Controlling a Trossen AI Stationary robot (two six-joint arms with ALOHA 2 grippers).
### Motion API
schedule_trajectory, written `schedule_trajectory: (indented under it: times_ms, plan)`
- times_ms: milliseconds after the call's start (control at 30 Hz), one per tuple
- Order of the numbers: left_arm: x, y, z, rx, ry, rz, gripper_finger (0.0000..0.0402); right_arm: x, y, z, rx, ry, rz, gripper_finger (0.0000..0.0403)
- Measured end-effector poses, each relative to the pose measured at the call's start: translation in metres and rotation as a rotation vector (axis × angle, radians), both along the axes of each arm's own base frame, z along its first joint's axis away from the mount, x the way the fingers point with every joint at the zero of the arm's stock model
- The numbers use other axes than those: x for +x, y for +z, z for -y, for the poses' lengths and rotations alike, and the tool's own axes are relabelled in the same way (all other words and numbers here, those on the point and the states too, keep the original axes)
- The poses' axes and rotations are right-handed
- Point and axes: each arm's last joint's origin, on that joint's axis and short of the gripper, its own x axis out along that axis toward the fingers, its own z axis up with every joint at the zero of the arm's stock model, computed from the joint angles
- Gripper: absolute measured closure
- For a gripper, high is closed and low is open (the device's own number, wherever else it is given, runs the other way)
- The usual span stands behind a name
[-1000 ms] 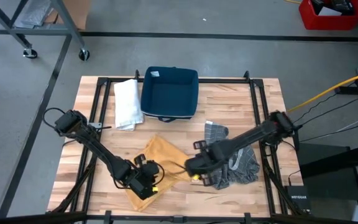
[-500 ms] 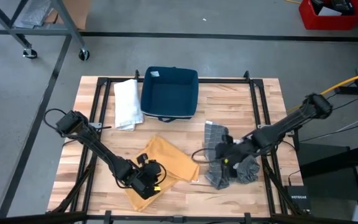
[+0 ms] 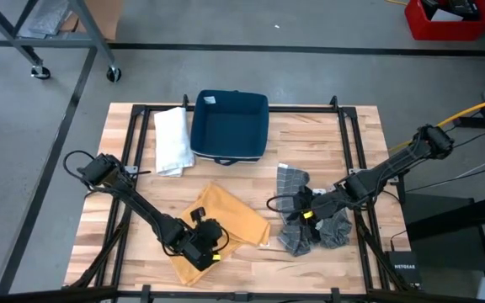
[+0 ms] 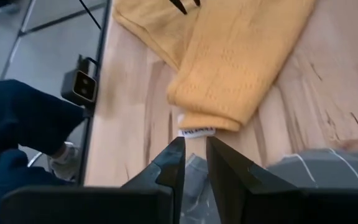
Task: Fold towel
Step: Fold the yellow towel
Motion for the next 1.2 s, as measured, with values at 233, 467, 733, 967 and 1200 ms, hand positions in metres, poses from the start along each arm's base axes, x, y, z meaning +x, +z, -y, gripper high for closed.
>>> schedule_trajectory:
  times_ms: [233, 467, 733, 967, 1200]
  plan:
    - [-0.0019, -0.0008, -0.0004, 0.013, -0.001, -0.016, 0.0314, 0.0006, 0.0006, -0.0001, 0.005, -0.001, 0.008, 0.0331]
    - [-0.0014, -0.0009, -0.0009, -0.014, 0.031, -0.006, 0.0314, 0.0006, 0.0006, -0.0001, 0.004, -0.001, 0.008, 0.0331]
    - [-0.0026, -0.0024, 0.0070, -0.201, -0.028, -0.089, 0.0314, 0.0006, 0.0005, -0.0001, 0.004, 0.000, 0.007, 0.0331]
    - [-0.0004, -0.0025, 0.0032, -0.195, -0.015, -0.089, 0.0270, 0.0006, 0.0004, -0.0002, 0.004, 0.000, 0.007, 0.0331]
    - [0.0010, -0.0031, -0.0007, -0.223, 0.037, -0.092, 0.0197, 0.0006, 0.0004, -0.0003, 0.005, 0.001, 0.007, 0.0331]
